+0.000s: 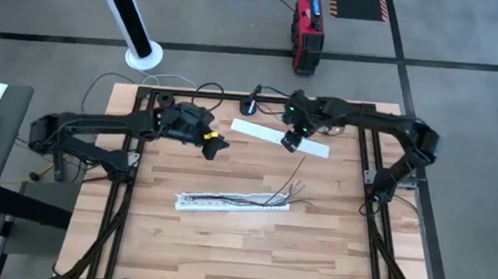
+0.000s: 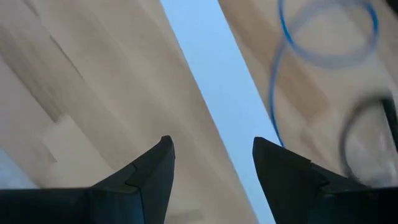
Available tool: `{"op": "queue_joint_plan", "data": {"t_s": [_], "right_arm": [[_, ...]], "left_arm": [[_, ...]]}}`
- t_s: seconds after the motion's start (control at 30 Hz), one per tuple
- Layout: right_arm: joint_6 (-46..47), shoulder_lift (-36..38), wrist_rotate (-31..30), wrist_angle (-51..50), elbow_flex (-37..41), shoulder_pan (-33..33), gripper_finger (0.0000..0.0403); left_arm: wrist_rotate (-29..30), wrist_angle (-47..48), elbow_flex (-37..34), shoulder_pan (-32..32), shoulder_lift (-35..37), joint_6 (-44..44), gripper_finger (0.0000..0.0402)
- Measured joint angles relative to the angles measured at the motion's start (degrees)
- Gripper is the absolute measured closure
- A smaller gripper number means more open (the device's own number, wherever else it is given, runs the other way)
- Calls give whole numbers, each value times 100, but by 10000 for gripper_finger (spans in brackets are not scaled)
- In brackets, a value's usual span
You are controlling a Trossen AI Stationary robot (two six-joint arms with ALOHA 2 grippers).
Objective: Ziptie cables
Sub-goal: Close the white cable duct
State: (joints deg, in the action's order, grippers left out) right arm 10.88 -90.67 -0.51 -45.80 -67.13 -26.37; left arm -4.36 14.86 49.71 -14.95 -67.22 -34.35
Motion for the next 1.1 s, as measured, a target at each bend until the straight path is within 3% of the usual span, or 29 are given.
{"op": "queue_joint_plan", "data": {"t_s": [0.17,0.23,0.37,0.47,0.53,0.7,0.9,1.1], "right_arm": [[-728,-882,77,-17,-991,40,189],[-814,-1211,374,253,-1379,75,189],[-233,-1377,1532,2419,-1426,-23,189],[260,-1315,1689,4319,-930,-75,189],[295,-1286,1689,4977,-583,-115,189],[149,-1320,2087,4748,106,-465,189],[-819,-1297,2240,4314,451,-762,189],[-944,-1287,2333,5200,1191,-959,189]], "left_arm": [[-33,453,2,-297,-32,107,194],[-26,565,0,-436,-44,246,194],[28,451,4,-638,-10,474,194],[57,360,4,-723,32,686,194],[52,371,4,-791,86,838,194],[13,353,4,-935,85,999,194],[4,110,4,-1176,38,1090,194],[66,-298,4,-1387,-83,1033,194]]}}
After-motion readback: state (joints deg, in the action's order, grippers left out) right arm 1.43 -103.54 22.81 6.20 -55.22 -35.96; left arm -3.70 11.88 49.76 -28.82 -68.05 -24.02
